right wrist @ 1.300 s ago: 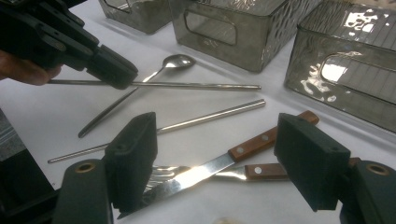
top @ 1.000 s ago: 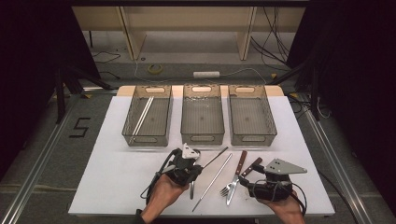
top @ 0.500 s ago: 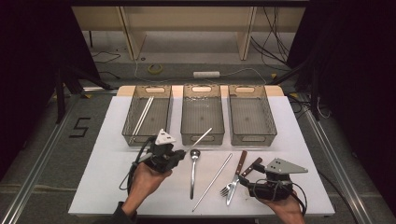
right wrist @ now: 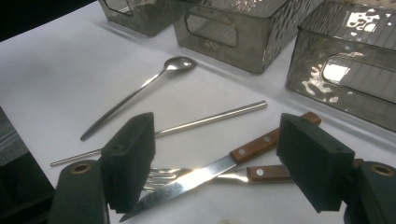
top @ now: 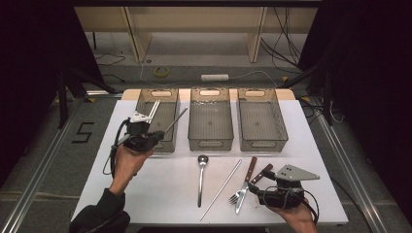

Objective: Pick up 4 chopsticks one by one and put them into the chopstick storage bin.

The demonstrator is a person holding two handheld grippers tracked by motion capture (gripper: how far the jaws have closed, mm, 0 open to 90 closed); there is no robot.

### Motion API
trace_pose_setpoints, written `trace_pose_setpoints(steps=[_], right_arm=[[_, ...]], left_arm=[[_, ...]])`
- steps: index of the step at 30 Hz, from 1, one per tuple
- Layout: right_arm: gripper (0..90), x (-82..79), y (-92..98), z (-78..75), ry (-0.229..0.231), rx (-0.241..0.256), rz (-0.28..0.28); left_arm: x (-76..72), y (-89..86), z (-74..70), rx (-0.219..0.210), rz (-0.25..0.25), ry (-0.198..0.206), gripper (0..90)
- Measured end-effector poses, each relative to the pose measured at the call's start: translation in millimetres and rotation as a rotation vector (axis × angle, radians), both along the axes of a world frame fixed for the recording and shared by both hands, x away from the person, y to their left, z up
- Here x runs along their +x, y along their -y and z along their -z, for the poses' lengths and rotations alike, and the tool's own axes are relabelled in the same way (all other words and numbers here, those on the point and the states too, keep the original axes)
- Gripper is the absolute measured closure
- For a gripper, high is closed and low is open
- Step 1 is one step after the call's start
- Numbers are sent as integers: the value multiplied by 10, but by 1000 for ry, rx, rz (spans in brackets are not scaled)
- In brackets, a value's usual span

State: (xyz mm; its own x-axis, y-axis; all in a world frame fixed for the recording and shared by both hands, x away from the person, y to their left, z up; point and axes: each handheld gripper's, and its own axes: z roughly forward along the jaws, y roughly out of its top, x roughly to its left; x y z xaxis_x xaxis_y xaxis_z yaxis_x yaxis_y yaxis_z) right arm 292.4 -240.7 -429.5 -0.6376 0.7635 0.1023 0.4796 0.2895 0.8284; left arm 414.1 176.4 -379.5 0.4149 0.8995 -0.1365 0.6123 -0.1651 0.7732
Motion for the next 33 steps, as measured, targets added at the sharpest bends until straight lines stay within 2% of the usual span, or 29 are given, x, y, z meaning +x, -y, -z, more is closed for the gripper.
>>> trace_pose_setpoints(steps=[3, 8, 13, 17, 19, 33], right_arm=[[293, -3, 1, -3, 5, 2, -1], [289, -5, -1, -7, 5, 3, -3], [286, -6, 0, -7, 7, 6, -5], [286, -7, -1, -9, 8, 8, -7], [286, -7, -4, -8, 7, 7, -8], [286, -1, -5, -1, 2, 6, -12]], left_arm=[[126, -95, 15, 9, -34, 0, 857], [323, -204, 41, -3, -85, -1, 857], [495, -266, 82, 10, -118, -8, 857], [614, -320, 126, 0, -144, -20, 857], [673, -339, 142, 13, -150, -25, 857], [886, -389, 242, 8, -183, -51, 856]])
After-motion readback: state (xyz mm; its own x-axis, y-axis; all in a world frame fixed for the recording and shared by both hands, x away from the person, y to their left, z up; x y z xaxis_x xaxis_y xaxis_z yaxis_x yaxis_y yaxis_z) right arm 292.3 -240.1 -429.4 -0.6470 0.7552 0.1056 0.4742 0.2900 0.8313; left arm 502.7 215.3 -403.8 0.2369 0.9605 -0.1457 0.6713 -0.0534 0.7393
